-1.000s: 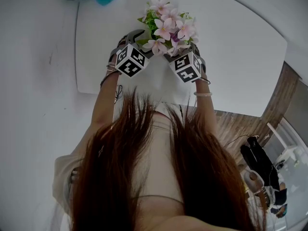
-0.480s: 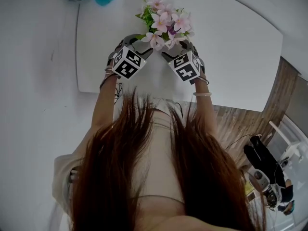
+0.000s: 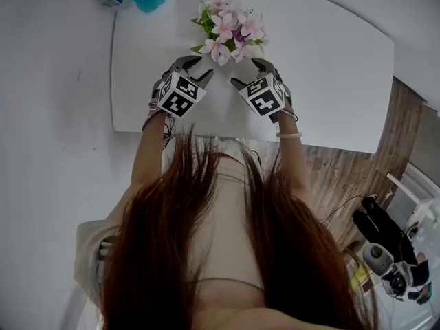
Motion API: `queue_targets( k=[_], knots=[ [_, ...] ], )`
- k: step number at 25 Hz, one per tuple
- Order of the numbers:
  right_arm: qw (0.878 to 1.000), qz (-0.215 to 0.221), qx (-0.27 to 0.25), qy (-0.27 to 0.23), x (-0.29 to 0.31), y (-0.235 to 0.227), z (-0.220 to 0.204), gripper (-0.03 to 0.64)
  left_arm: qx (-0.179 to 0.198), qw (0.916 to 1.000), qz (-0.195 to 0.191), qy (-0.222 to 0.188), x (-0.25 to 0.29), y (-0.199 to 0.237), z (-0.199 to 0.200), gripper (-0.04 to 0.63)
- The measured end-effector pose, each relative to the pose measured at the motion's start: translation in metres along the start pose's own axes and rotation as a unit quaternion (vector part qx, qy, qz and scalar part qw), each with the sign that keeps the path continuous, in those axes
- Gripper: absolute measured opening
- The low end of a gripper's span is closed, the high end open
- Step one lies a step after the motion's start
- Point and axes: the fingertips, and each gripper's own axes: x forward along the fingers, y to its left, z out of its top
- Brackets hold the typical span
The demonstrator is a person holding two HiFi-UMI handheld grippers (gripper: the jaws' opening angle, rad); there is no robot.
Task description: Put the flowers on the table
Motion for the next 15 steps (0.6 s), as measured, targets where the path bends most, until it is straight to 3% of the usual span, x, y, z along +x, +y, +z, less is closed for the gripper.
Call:
queue_targets(
  k=[5,15],
  knots=[
    [1.0,-0.018,-0.007,-0.009,-0.014,0.005,-0.002,0.302,-0.002,0.9999,0.013,-0.01,-0.011,-0.01,0.001,0.166],
    [0.999,-0.037,-0.025,-0.032,-0.042,0.03,-0.01,0.268,0.015,0.9992,0.029,-0.024,-0.035,-0.043,0.002,0.137]
  ],
)
